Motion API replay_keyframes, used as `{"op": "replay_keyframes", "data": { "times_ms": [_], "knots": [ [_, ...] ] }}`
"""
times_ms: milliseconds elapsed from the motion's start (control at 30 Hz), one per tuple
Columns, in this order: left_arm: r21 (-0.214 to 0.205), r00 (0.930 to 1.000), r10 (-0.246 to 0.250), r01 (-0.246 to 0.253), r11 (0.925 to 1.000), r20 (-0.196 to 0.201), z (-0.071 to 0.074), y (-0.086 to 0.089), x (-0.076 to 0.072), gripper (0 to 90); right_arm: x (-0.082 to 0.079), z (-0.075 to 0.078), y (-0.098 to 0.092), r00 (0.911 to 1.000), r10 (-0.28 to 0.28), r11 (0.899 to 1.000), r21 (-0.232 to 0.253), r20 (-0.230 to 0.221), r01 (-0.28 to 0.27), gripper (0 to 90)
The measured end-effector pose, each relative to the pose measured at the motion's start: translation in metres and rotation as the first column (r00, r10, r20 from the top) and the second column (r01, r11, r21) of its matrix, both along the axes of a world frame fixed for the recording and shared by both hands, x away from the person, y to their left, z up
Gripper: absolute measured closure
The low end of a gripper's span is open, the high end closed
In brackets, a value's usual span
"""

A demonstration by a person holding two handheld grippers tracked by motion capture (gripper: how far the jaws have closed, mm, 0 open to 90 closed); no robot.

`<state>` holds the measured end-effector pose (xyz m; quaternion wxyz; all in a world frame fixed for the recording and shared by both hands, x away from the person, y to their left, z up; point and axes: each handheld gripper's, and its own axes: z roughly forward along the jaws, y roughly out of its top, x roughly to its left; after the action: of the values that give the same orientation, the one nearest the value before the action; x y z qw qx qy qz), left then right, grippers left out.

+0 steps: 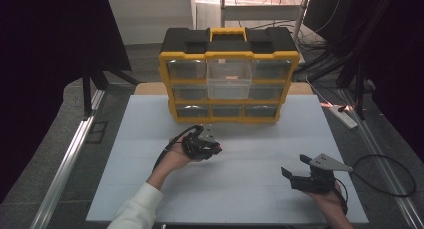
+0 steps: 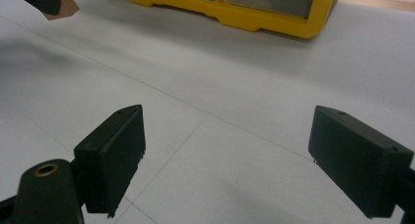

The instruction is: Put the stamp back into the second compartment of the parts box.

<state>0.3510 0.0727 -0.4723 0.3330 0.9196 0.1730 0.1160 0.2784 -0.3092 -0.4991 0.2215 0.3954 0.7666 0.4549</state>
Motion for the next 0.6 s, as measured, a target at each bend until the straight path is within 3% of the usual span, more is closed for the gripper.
{"op": "replay_keyframes", "data": {
  "times_ms": [400, 600],
  "knots": [
    [-0.019, 0.9996, 0.006, -0.006, 0.9998, 0.027, 0.0049, -0.0004, -0.0073, 74.6, 0.0007, -0.0001, -0.0001, 1.0000, 0.006, 1.000, 0.006, 0.000, -0.006, 14.3],
    [-0.059, 0.9992, 0.028, -0.027, 0.9979, 0.028, 0.0084, 0.0044, -0.0099, 74.5, 0.0014, 0.0005, -0.0001, 1.0000, 0.004, 1.000, 0.007, 0.000, -0.004, 14.3]
  ]
}}
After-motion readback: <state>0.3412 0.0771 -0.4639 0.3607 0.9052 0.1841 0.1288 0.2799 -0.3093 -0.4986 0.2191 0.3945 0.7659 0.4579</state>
